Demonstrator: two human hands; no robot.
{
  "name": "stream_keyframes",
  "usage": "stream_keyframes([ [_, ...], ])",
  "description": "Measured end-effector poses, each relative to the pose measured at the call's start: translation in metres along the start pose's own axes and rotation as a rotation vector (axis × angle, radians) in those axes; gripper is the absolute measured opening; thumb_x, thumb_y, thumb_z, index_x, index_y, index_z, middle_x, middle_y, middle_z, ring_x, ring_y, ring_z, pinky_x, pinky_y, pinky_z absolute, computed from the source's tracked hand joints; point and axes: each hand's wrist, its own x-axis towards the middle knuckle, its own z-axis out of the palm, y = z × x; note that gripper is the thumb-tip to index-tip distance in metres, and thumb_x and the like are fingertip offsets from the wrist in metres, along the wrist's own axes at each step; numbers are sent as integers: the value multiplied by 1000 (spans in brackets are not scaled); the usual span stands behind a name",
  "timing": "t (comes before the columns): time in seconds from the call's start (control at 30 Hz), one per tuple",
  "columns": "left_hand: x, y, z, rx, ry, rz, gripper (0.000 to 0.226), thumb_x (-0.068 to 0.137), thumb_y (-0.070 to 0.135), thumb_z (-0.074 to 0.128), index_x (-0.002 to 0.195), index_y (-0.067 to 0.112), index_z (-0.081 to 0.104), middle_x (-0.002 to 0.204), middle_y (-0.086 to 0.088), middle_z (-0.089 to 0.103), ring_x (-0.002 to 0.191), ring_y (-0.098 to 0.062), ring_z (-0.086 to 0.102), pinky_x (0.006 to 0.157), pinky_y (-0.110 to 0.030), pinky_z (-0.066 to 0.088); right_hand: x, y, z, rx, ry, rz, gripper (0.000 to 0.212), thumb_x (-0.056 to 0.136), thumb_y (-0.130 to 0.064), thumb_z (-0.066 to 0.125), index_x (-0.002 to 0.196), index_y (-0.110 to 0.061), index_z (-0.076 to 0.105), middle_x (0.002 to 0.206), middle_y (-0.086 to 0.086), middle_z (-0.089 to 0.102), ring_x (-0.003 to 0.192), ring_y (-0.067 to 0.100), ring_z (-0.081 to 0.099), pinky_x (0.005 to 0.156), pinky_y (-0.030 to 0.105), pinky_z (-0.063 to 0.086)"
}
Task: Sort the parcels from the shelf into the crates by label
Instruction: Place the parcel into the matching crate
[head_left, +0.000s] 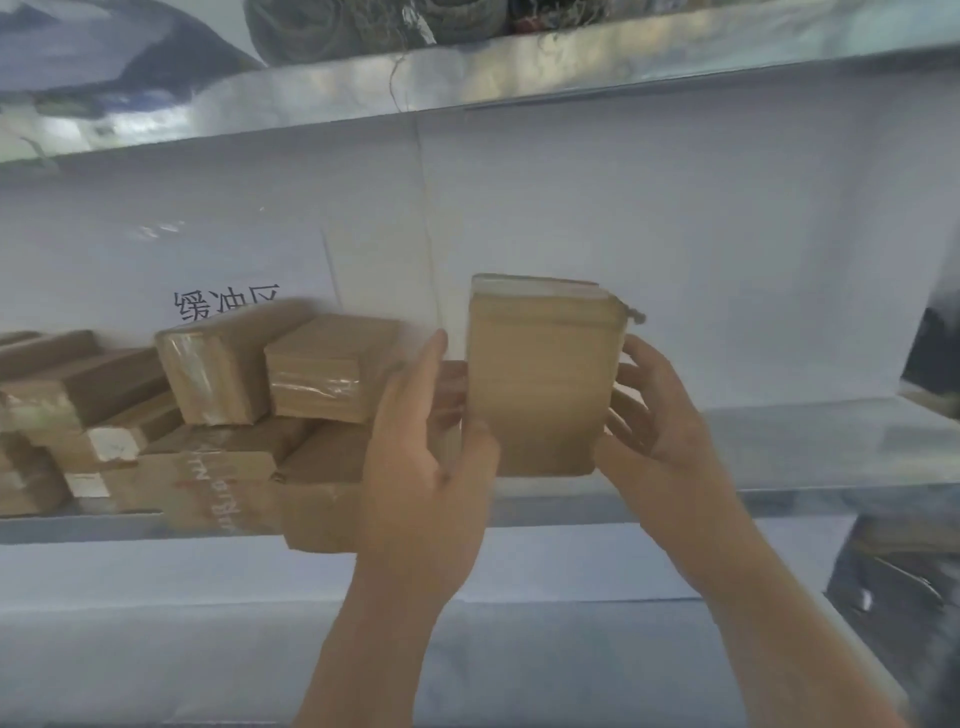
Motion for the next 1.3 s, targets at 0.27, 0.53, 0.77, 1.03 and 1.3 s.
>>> stream_keyframes([
  [0.27,-67,11,36,-327,-258,-55,56,92,9,42,142,27,60,136,-2,60,131,-11,57,107,-23,45,-90,-15,-61,-4,133,45,84,75,8,44,151,-28,51,141,-3,66,135,12,58,102,28,47],
  [0.53,-127,41,82,-381,-409,-215,25,99,37,44,109,27,64,117,21,73,114,-1,66,87,-12,50,-173,-29,-117,66,313,111,34,109,-5,39,110,-15,71,141,-4,67,128,24,65,110,46,49],
  [0.77,-179,74,123,-270,-526,-199,51,102,23,62,127,63,43,137,37,54,129,10,52,96,-15,53,-231,-51,-155,-294,387,57,62,101,12,50,142,-34,54,137,-20,65,133,6,57,93,19,57],
  [1.03,-258,156,172,-222,-633,-228,67,86,44,70,125,82,30,137,35,42,125,2,51,97,-33,60,-332,-91,-221,-491,476,157,75,103,9,47,155,-43,38,142,-33,46,138,-9,43,100,11,50],
  [1.3,-326,199,226,-270,-812,-164,89,93,6,73,140,67,27,132,30,44,119,17,49,78,-13,57,-415,-131,-287,-576,584,162,79,101,10,46,149,-53,39,142,-29,46,137,4,48,93,20,58],
])
